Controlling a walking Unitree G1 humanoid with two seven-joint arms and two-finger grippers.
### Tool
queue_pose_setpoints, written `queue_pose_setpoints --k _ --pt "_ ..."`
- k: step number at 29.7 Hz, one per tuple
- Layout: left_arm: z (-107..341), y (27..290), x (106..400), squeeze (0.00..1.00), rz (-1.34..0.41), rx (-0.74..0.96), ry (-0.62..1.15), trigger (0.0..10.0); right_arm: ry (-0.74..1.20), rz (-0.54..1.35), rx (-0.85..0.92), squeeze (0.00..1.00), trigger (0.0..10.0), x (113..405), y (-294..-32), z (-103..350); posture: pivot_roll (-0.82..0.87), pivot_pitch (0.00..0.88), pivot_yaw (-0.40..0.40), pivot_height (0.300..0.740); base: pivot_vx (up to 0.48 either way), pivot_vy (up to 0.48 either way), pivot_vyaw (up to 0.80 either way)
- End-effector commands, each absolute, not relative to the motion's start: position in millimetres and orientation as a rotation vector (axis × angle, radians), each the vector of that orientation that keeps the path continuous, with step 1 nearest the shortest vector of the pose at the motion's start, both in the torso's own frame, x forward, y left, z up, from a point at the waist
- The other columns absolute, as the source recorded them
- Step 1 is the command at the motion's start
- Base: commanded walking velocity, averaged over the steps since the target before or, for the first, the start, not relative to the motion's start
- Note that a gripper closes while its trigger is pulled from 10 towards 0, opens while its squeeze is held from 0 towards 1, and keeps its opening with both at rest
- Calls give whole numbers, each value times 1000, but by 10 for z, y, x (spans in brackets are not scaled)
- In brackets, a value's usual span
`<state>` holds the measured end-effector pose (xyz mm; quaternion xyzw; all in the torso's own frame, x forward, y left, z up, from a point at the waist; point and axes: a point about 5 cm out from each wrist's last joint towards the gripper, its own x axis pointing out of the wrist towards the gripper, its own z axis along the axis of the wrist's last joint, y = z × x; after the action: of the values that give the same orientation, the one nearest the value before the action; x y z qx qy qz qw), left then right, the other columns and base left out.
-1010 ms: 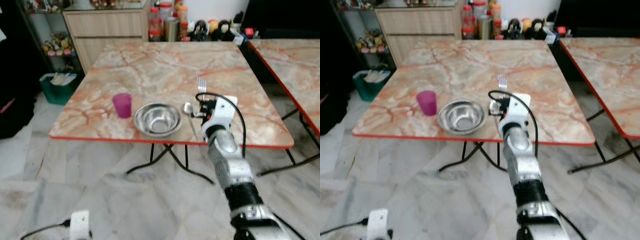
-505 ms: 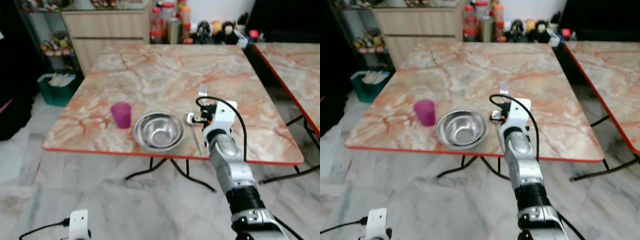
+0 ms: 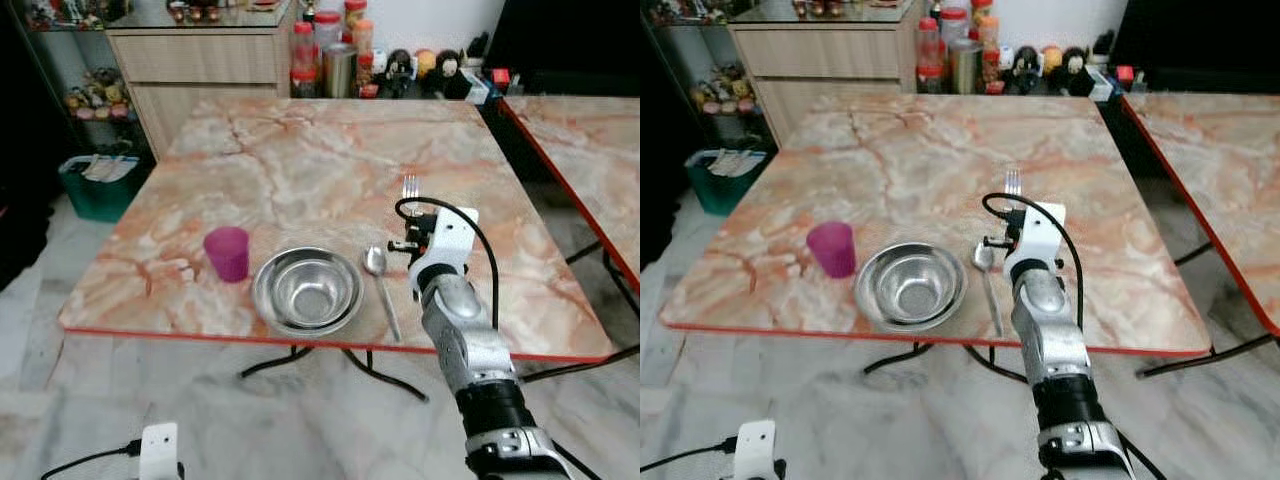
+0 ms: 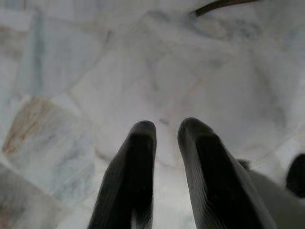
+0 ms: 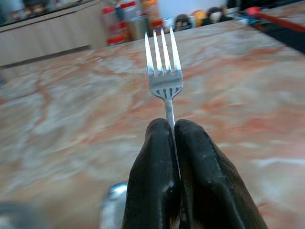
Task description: Setting the table
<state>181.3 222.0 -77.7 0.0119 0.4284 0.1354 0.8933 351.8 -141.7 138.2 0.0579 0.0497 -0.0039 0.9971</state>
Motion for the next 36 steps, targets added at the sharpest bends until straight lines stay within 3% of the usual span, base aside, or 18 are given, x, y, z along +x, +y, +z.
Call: queue_pose_setpoints --k 1,6,36 --pt "-791 2195 1799 0 272 23 900 10000 98 -26 119 0 10000 3508 -1461 1407 1 55 8 740 334 0 0" --pt "-794 2194 1796 0 270 23 905 10000 103 -26 117 0 10000 3498 -1456 1401 0 57 7 740 303 0 0" --pt "-811 2157 1778 0 260 18 916 10000 344 -19 52 0 10000 3522 -1573 941 4 63 6 740 0 0 0"
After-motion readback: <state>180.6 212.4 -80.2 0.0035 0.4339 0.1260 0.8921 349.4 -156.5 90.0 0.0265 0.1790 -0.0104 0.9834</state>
